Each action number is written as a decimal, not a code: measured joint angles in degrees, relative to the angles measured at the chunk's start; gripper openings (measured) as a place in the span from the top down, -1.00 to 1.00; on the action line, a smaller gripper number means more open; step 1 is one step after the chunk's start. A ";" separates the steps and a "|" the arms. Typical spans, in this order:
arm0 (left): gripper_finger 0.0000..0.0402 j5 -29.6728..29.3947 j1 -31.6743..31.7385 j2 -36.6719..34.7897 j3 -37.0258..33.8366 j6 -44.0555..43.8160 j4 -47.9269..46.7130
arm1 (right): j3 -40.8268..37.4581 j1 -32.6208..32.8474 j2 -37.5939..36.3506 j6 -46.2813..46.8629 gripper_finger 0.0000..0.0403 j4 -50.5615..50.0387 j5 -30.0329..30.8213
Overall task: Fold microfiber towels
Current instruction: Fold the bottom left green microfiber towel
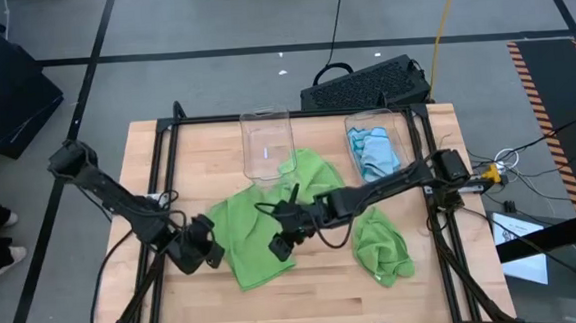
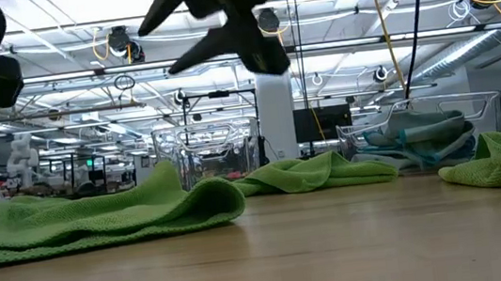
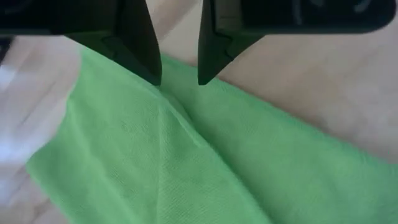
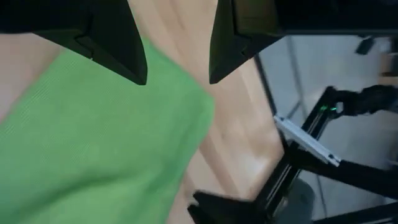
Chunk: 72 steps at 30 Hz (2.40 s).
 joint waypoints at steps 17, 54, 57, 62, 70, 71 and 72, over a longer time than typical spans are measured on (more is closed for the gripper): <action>-0.67 13.34 30.97 -3.61 1.57 3.87 -9.79 | -3.63 1.76 -0.79 2.48 0.18 5.97 -7.26; 0.95 18.04 41.39 9.26 1.57 16.01 3.17 | -3.60 0.07 -2.40 -6.85 0.18 -1.67 -11.86; 0.95 16.41 39.45 7.57 1.60 13.40 1.95 | -3.60 0.07 -2.40 -7.26 0.18 -1.91 -11.89; 0.98 13.25 36.10 2.62 1.60 8.18 -2.98 | -3.60 0.07 -2.40 -7.74 0.18 -2.86 -11.86; 0.98 9.24 32.53 -4.27 1.62 1.59 -8.15 | -3.60 -0.68 -2.39 -10.15 0.18 -3.81 -11.80; 0.98 8.83 32.18 -4.70 1.62 0.95 -8.46 | -3.60 -0.98 -2.38 -10.41 0.18 -3.94 -11.77; 0.98 8.71 31.85 -5.03 1.64 0.30 -8.49 | -3.60 -1.30 -2.38 -10.53 0.18 -4.09 -11.78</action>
